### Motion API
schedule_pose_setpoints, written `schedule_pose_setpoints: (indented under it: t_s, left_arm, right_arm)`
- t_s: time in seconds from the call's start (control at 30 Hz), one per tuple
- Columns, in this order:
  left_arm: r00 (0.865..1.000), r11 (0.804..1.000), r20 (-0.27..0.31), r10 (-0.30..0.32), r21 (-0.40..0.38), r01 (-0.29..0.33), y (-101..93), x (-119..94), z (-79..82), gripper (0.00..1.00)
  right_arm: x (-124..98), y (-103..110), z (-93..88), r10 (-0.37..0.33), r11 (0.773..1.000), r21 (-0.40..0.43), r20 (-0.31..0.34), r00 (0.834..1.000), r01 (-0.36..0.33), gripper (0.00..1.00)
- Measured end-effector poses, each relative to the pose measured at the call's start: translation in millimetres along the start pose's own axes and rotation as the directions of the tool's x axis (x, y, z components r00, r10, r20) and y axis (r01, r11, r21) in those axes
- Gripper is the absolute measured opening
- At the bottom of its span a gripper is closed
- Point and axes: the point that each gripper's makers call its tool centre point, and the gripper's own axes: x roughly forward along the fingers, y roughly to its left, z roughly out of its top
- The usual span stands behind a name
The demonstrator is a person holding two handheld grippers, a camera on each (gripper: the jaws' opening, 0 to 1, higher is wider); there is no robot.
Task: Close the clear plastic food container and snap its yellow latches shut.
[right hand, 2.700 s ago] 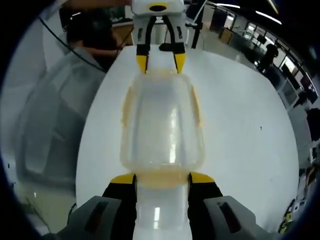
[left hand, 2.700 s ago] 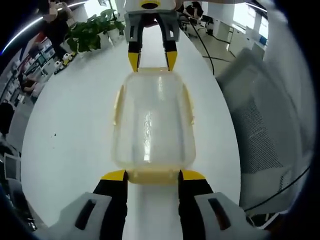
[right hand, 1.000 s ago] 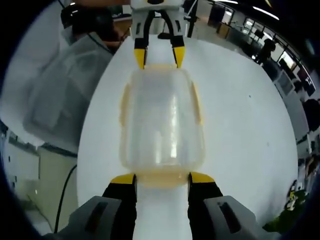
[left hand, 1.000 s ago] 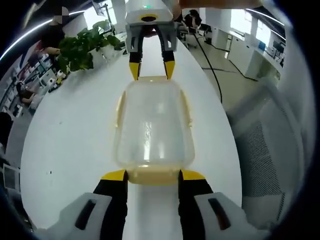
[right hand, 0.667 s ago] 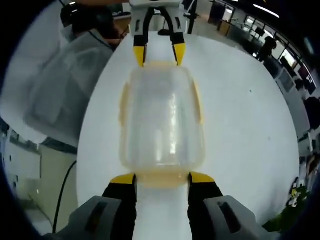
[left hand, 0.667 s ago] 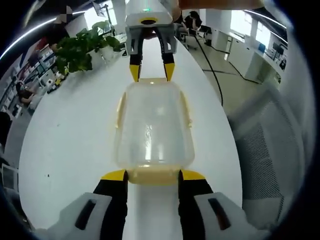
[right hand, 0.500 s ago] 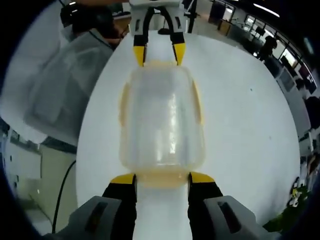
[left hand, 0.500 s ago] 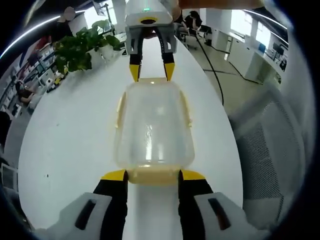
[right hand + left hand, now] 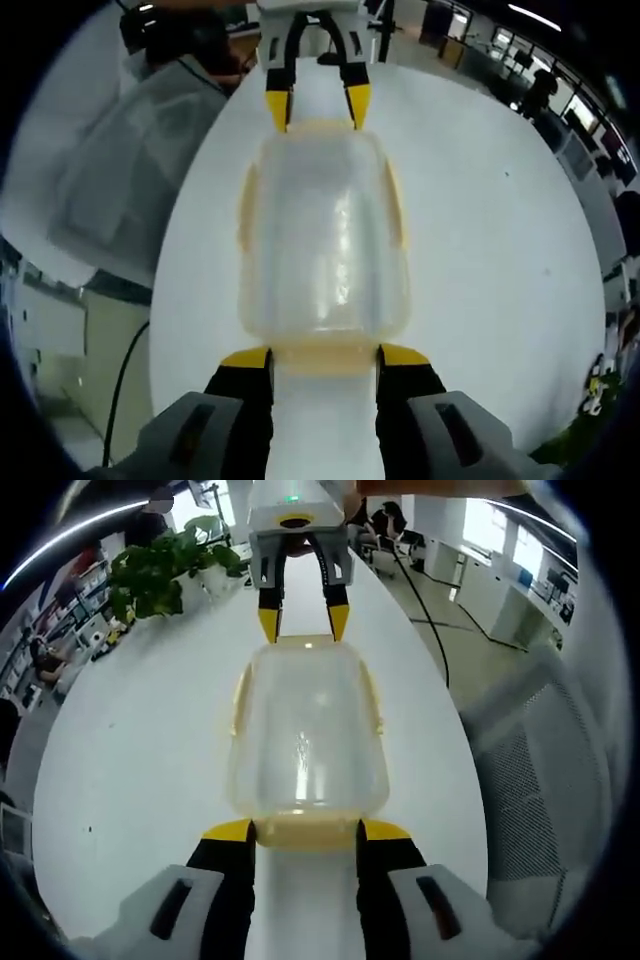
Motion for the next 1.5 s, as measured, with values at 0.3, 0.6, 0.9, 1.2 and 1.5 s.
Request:
schedule_pose_setpoints:
  t_s: [0.3, 0.6, 0.9, 1.2, 1.5]
  left_arm:
    - [1.000, 1.000, 0.000, -0.008, -0.012, 0.008, 0.0, 5, -3.1, 0.38]
    - [1.000, 1.000, 0.008, -0.019, -0.017, 0.020, 0.5, 9, -5.0, 0.39]
    - [1.000, 0.999, 0.006, -0.028, -0.024, 0.028, 1.0, 14, -8.2, 0.39]
    - [0.999, 0.999, 0.016, -0.034, -0.023, 0.034, 3.1, 16, -10.2, 0.39]
    - [0.999, 0.999, 0.022, -0.039, -0.020, 0.040, 3.3, 16, -10.2, 0.39]
  right_arm:
    - [4, -1, -1.6, 0.013, 1.000, 0.000, 0.000, 1.000, -0.013, 0.38]
    - [7, -1, -3.7, 0.026, 1.000, 0.008, 0.003, 1.000, -0.026, 0.38]
    - [8, -2, -3.3, 0.033, 0.999, 0.013, 0.011, 0.999, -0.033, 0.38]
    - [8, -2, -2.3, 0.038, 0.999, 0.024, 0.010, 0.999, -0.038, 0.38]
    - [8, -2, -2.3, 0.040, 0.999, 0.031, 0.004, 0.999, -0.040, 0.38]
